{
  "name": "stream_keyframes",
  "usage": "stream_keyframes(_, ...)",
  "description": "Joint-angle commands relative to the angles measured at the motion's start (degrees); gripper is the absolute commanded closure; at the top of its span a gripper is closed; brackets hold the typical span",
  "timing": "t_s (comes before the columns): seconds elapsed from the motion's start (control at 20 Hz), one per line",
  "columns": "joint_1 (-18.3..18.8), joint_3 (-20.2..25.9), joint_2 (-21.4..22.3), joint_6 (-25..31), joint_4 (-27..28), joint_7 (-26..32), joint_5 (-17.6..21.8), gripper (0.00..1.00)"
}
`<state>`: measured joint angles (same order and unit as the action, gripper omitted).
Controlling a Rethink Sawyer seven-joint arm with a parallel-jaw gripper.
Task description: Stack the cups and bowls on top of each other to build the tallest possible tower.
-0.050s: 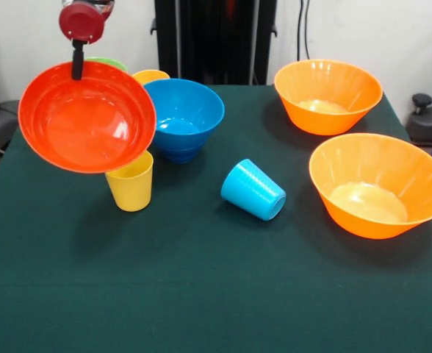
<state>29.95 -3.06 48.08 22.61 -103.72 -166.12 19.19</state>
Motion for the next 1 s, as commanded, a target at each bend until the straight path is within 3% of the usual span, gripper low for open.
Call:
stream_keyframes(0.05, -3.7, -1.1, 0.3, 5.7, -2.3, -4.0, -3.2, 1.00)
stream_keyframes(1.0, -12.6, -9.4, -1.6, 4.5, -4.9, -7.3, -9.6, 1.00)
